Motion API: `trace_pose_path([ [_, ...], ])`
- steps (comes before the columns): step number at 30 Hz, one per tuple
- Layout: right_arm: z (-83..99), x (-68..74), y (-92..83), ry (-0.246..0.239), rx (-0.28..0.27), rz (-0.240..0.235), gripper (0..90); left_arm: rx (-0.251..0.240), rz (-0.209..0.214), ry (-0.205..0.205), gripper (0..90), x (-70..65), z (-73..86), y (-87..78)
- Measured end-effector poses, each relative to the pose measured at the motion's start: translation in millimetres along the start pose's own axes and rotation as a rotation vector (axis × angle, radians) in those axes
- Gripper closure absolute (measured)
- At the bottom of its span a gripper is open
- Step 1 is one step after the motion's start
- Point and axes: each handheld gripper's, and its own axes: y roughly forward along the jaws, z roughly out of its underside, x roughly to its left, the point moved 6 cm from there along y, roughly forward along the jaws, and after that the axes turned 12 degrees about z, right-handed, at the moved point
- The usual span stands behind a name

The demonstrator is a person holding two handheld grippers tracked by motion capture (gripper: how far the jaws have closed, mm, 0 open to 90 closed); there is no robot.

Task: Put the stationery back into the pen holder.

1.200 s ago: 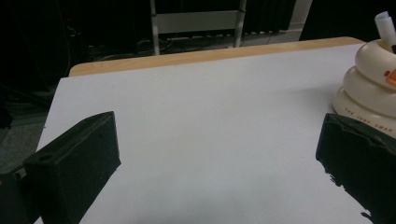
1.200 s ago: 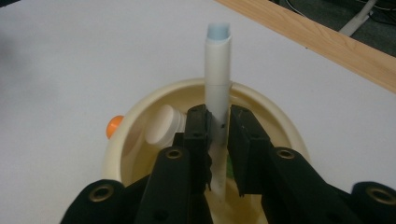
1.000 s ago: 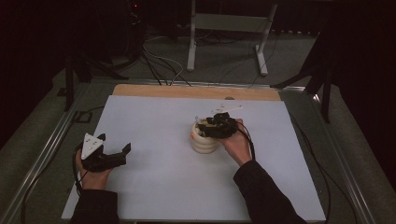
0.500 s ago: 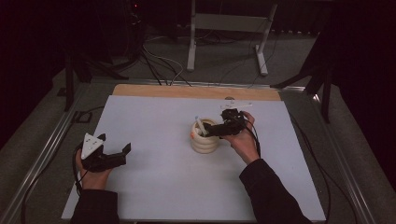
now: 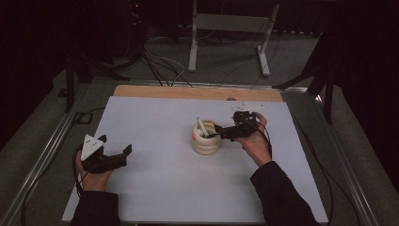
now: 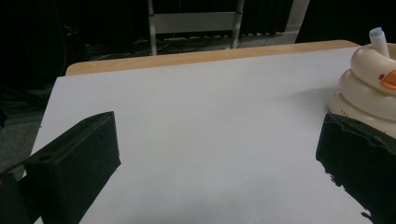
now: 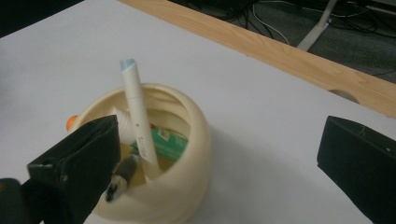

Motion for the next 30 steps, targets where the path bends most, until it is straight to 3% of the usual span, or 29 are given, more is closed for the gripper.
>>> trace_pose_path([
  [8,11.1,-16.3,-14.9,0.028,-0.014,0.009,0.0,0.002,0.002,-0.003,0.0,0.2,-0.3,-0.4],
  [14,23.4,-28.9,-24.7,0.030,-0.015,0.041,0.0,0.006,0.014,0.000,0.0,-1.4,-0.3,0.7],
  [17,30.2,-32.2,-29.6,0.012,-0.010,0.064,0.0,0.004,0.015,-0.002,0.0,-1.4,-0.5,0.4],
  [26,49.2,-40.7,-39.4,0.046,-0.003,0.068,0.0,0.002,0.019,-0.004,0.0,-0.6,-1.1,-0.7],
  [30,55.5,-41.2,-45.4,0.049,-0.031,0.083,0.0,-0.003,0.023,-0.008,0.0,-0.9,-1.7,-0.9],
])
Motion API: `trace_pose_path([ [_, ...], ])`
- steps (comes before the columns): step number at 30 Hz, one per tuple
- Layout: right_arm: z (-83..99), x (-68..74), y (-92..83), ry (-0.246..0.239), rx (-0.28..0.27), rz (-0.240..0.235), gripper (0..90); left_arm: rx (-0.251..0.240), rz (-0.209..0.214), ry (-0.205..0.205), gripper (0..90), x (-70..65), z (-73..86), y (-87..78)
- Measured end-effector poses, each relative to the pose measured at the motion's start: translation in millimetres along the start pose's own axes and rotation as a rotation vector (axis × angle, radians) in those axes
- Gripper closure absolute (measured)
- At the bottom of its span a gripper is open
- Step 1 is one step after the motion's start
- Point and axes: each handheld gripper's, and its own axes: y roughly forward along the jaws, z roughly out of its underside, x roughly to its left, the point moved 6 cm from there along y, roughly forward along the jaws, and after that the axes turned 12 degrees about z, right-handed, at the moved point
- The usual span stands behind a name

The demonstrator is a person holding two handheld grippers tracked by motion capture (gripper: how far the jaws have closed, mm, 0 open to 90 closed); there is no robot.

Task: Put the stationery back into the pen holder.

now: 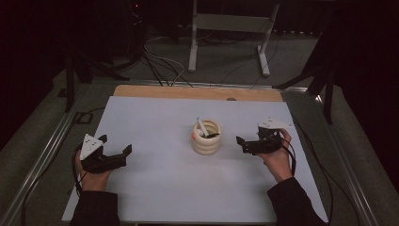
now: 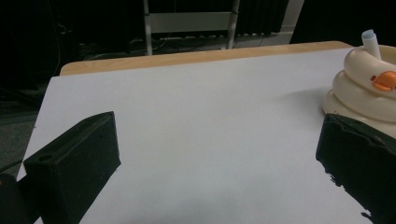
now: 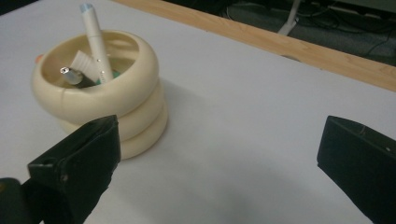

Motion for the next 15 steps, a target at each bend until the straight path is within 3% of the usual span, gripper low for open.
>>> trace_pose_path([
  [2,3.1,0.6,-3.4,0.002,-0.011,-0.008,0.0,-0.001,0.003,0.002,0.0,-0.7,-0.8,-0.4],
  [15,32.6,0.8,-21.6,-0.020,-0.084,0.050,0.0,-0.014,0.015,0.010,0.0,-1.9,-2.6,-2.5],
])
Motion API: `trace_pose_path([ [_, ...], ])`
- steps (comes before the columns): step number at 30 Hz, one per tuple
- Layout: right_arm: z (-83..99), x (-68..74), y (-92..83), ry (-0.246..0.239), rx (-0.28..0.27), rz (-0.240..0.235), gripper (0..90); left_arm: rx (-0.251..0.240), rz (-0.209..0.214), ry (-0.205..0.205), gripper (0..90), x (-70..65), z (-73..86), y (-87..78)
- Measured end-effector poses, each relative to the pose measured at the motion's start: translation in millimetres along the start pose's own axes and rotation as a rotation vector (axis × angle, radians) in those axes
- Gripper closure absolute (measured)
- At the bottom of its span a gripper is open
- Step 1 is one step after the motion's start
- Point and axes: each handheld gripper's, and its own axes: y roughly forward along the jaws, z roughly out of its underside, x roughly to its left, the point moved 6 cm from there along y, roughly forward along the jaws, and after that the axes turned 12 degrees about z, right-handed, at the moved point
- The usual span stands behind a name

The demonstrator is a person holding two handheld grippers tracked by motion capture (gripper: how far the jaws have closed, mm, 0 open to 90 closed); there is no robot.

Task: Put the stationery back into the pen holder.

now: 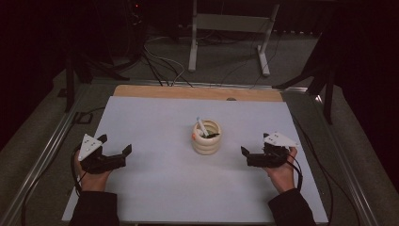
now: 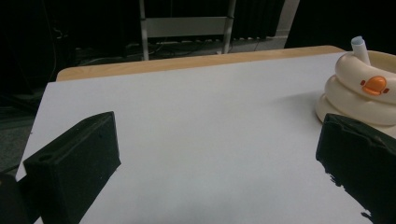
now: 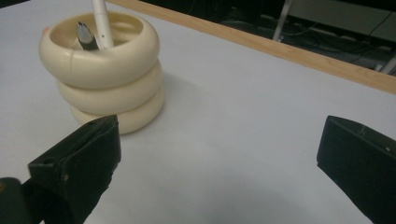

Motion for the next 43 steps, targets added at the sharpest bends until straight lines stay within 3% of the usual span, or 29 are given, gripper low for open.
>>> trace_pose_path([
  [8,12.7,-3.9,-7.0,0.012,-0.010,0.020,0.0,-0.015,0.003,0.015,0.0,-1.7,-2.1,-1.6],
  [14,31.8,-12.0,-12.2,0.057,-0.007,0.049,0.0,-0.020,0.010,0.024,0.0,-3.6,-2.6,-1.2],
  [26,36.1,-25.3,-31.2,0.143,-0.104,0.039,0.0,-0.042,0.010,0.052,0.0,-8.0,-4.7,-2.5],
  [32,35.3,-27.1,-32.5,0.153,-0.120,0.040,0.0,-0.029,0.000,0.068,0.0,-8.2,-4.0,-1.2],
  [43,37.7,-25.5,-29.7,0.143,-0.101,0.038,0.0,-0.018,-0.030,0.051,0.0,-2.2,-1.0,-2.8],
])
